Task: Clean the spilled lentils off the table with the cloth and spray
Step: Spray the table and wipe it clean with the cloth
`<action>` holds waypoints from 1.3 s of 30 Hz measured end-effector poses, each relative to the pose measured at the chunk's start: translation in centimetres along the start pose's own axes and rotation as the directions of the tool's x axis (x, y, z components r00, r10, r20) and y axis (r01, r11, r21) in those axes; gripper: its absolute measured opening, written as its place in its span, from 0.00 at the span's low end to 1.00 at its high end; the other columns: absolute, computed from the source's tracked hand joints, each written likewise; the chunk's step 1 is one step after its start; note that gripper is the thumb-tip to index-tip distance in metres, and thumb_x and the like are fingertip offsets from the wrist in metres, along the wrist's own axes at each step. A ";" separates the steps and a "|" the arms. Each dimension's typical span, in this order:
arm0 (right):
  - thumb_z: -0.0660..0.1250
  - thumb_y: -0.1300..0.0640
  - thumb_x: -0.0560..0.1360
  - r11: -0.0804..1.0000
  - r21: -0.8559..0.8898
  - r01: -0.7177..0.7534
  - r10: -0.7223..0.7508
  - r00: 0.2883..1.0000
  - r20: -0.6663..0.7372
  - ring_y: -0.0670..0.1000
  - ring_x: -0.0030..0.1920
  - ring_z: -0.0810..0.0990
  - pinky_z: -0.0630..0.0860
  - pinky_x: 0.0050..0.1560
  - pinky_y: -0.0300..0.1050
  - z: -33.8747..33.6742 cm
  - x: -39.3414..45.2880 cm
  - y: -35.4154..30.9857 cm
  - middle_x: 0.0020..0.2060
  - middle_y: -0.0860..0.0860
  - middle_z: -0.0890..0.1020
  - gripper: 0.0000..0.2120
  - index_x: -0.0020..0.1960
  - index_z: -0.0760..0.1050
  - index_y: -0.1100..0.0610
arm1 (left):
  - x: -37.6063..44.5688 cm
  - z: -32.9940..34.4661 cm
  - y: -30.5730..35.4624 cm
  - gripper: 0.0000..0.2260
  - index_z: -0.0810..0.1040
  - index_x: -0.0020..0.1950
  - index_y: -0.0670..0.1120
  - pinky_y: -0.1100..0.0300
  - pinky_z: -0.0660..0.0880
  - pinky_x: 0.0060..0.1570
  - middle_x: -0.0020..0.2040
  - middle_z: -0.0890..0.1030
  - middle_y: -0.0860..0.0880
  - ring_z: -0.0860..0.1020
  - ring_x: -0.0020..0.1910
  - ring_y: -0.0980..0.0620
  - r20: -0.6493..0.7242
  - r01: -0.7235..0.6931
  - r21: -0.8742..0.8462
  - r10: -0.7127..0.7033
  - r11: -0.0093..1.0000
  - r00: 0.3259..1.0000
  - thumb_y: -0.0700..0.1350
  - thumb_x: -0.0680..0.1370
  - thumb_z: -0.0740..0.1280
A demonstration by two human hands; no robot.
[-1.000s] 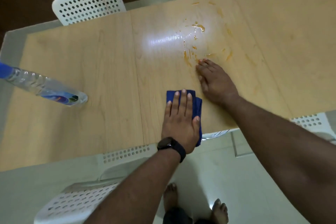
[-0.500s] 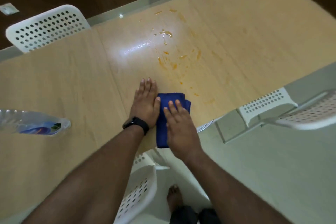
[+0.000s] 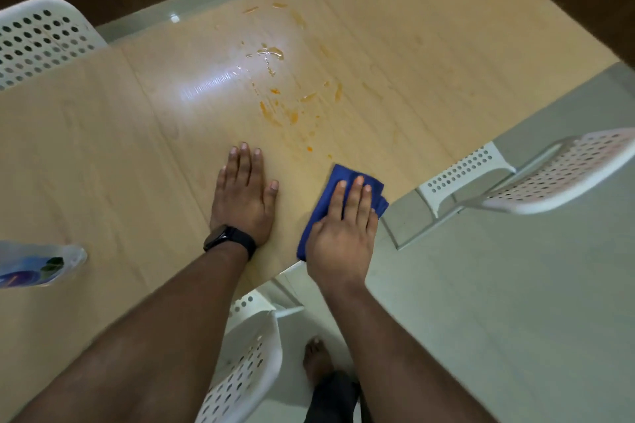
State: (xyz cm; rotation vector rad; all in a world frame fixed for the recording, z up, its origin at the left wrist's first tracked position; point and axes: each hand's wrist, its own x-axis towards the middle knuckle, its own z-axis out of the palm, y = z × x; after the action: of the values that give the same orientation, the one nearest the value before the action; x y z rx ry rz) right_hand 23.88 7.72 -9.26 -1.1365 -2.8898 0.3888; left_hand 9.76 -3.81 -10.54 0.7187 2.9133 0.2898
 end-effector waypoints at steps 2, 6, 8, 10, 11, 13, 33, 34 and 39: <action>0.53 0.52 0.84 0.993 0.027 -0.117 0.117 0.993 -0.013 0.61 0.84 0.46 0.52 0.81 0.61 -0.2 2.2 -0.2 0.84 0.61 0.48 0.33 0.85 0.49 0.62 | 0.1 0.0 0.1 0.31 0.45 0.86 0.47 0.49 0.44 0.82 0.86 0.43 0.46 0.42 0.84 0.48 -0.008 0.002 0.024 -0.001 1.000 1.000 0.59 0.85 0.42; 0.49 0.49 0.86 0.987 0.031 -0.155 0.156 0.988 -0.019 0.62 0.84 0.42 0.49 0.82 0.61 0.4 1.3 -1.1 0.84 0.63 0.43 0.33 0.84 0.43 0.65 | 0.1 0.1 0.9 0.30 0.43 0.86 0.46 0.47 0.45 0.82 0.86 0.42 0.46 0.41 0.84 0.46 -0.009 0.039 0.038 -0.038 0.999 0.999 0.55 0.86 0.47; 0.48 0.47 0.87 0.993 0.016 -0.115 0.115 0.993 -0.026 0.62 0.84 0.40 0.48 0.82 0.61 0.4 -0.4 -1.1 0.83 0.63 0.40 0.34 0.84 0.41 0.64 | 0.4 -0.1 2.3 0.31 0.43 0.86 0.45 0.46 0.44 0.82 0.85 0.40 0.45 0.40 0.84 0.46 -0.014 0.048 0.022 -0.048 0.999 0.999 0.52 0.85 0.50; 0.47 0.46 0.87 0.997 -0.006 -0.079 0.079 0.997 -0.007 0.61 0.84 0.39 0.48 0.83 0.61 0.4 -1.0 -0.7 0.83 0.63 0.39 0.34 0.84 0.40 0.64 | 1.2 0.0 4.7 0.32 0.43 0.86 0.45 0.47 0.43 0.82 0.85 0.40 0.44 0.40 0.84 0.46 -0.029 0.027 0.004 -0.027 1.000 0.999 0.51 0.84 0.52; 0.47 0.46 0.87 0.998 -0.022 -0.057 0.057 0.998 -0.010 0.61 0.84 0.39 0.48 0.83 0.61 0.4 -0.9 -0.4 0.83 0.63 0.40 0.34 0.84 0.40 0.64 | 1.6 0.2 5.8 0.32 0.43 0.86 0.44 0.47 0.43 0.82 0.85 0.41 0.44 0.40 0.84 0.46 -0.036 0.023 -0.008 -0.024 1.000 0.999 0.51 0.84 0.51; 0.48 0.46 0.86 0.999 -0.033 -0.042 0.042 0.999 -0.017 0.61 0.84 0.40 0.47 0.83 0.61 0.3 0.7 0.8 0.84 0.63 0.41 0.35 0.84 0.41 0.64 | 2.3 0.8 7.5 0.31 0.44 0.86 0.44 0.46 0.43 0.82 0.86 0.42 0.44 0.40 0.84 0.46 -0.041 0.016 -0.017 -0.017 1.000 0.999 0.53 0.85 0.49; 0.52 0.49 0.82 0.970 0.000 -0.243 0.242 0.965 -0.100 0.68 0.83 0.47 0.48 0.82 0.64 -1.2 11.2 6.0 0.82 0.69 0.50 0.36 0.82 0.50 0.69 | 7.2 1.8 13.0 0.38 0.46 0.85 0.41 0.45 0.45 0.82 0.85 0.43 0.42 0.42 0.84 0.44 -0.092 -0.084 -0.107 0.075 0.991 0.993 0.44 0.78 0.59; 0.52 0.49 0.82 0.964 -0.003 -0.264 0.263 0.959 -0.109 0.68 0.83 0.48 0.48 0.82 0.64 -1.5 13.3 7.2 0.82 0.69 0.51 0.36 0.82 0.51 0.69 | 7.6 2.2 13.6 0.36 0.46 0.85 0.41 0.45 0.46 0.82 0.85 0.44 0.42 0.42 0.84 0.44 -0.093 -0.088 -0.108 0.079 0.990 0.993 0.45 0.80 0.57; 0.45 0.48 0.82 0.980 -0.034 -0.196 0.192 0.976 -0.097 0.65 0.83 0.44 0.45 0.82 0.62 -1.6 13.9 8.1 0.83 0.66 0.46 0.34 0.85 0.46 0.62 | 7.3 2.8 13.7 0.32 0.46 0.85 0.41 0.47 0.46 0.82 0.86 0.46 0.43 0.43 0.84 0.46 -0.109 -0.086 -0.090 0.076 0.992 0.991 0.48 0.83 0.53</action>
State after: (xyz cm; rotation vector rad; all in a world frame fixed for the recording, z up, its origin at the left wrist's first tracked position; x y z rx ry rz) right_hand 19.29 23.15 -10.70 -1.4102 -2.7285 0.2690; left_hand 9.90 11.96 -10.85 0.8321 2.9485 0.4855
